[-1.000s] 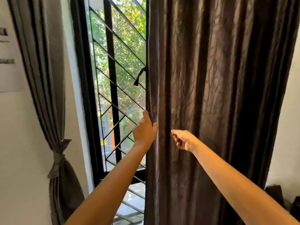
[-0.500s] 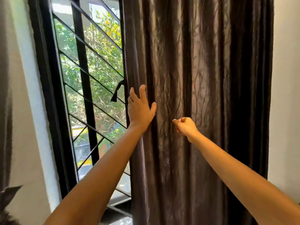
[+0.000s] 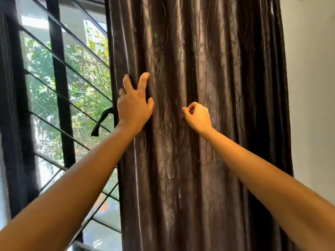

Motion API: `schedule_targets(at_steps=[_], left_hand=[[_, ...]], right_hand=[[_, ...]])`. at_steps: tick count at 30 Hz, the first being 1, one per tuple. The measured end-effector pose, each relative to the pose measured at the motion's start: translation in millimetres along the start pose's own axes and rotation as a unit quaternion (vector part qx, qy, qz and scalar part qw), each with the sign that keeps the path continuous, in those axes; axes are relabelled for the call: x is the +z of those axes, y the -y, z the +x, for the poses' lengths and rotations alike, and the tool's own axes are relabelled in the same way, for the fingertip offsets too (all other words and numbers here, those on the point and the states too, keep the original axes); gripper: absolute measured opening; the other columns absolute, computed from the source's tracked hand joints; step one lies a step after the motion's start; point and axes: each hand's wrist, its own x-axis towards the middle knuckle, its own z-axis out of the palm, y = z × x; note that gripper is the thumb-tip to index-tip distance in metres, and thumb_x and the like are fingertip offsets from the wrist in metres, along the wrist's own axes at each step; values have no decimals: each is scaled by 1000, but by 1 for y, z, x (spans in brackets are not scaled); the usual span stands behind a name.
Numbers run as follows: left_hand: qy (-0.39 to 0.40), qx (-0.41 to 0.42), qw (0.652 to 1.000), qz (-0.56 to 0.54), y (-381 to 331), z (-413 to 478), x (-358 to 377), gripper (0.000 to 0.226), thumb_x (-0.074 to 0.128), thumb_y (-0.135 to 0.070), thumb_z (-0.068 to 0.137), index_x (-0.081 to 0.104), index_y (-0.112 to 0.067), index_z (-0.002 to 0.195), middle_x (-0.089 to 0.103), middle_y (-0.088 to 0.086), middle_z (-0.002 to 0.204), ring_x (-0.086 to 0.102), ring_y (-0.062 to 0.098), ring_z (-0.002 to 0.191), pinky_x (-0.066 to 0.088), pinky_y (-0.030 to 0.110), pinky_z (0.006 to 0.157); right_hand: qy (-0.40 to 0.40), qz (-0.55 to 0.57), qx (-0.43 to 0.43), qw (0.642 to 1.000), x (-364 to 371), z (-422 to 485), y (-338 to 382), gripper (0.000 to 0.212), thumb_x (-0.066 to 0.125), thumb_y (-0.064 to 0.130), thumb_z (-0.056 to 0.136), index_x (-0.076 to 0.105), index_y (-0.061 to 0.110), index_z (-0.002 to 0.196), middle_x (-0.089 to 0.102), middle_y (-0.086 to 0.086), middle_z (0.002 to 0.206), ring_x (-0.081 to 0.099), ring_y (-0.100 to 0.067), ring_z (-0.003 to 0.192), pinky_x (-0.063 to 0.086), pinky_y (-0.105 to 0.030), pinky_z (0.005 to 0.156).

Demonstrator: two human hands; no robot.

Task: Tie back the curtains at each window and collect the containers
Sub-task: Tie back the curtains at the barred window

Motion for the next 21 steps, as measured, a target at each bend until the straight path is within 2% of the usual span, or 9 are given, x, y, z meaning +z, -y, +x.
schedule_targets(at_steps=[3,5,8,10,13,15,19,21], left_hand=[[-15,7,1000,23,-6,25,1,66,56,-33,86,25,-28,144,24,27,144,46,50,111,46,53,82],[-24,6,999,34,-10,40,2,67,57,-33,85,26,-25,143,27,28,141,46,50,110,46,54,81],[-33,-3,999,31,-20,61,6,69,60,-32,83,27,-21,142,32,28,135,46,51,108,46,56,80],[-36,-13,999,33,-26,72,8,70,62,-32,82,27,-20,142,35,28,130,46,50,108,46,57,79],[-40,-17,998,54,-35,90,13,74,64,-33,82,25,-19,143,38,29,127,46,51,108,46,56,79],[-35,-10,996,81,-38,98,15,75,64,-31,83,24,-16,144,39,30,124,48,51,105,46,56,78],[-39,36,990,130,-39,105,25,59,56,-10,85,30,-5,138,45,29,109,55,52,88,46,55,64],[-22,54,988,146,-33,106,31,48,56,-5,86,35,-4,128,45,25,99,57,50,77,46,54,59]], right_hand=[[-10,5,-16,1000,-6,32,-1,24,55,35,90,54,14,77,59,0,70,59,-22,72,43,-32,63],[-15,-13,-28,999,-12,50,-1,22,54,35,89,53,15,79,60,-1,75,59,-26,76,42,-33,64],[-39,-68,-48,996,-26,80,-7,20,52,32,90,52,13,86,59,-3,82,58,-32,82,37,-32,64],[-74,-113,-53,989,-35,100,-14,22,51,30,91,53,8,96,61,-10,95,58,-35,91,40,-35,66],[-145,-195,-68,968,-53,134,-30,34,52,30,90,50,5,114,55,-16,117,49,-36,110,44,-43,83],[-165,-235,-66,956,-65,154,-41,43,54,30,90,45,4,123,47,-19,125,44,-39,115,42,-46,90],[-145,-253,-81,953,-90,194,-66,56,55,34,89,36,0,130,42,-21,128,43,-41,115,38,-46,95],[-110,-219,-93,965,-98,210,-75,63,57,38,89,34,-2,131,41,-22,128,44,-41,116,36,-46,98]])
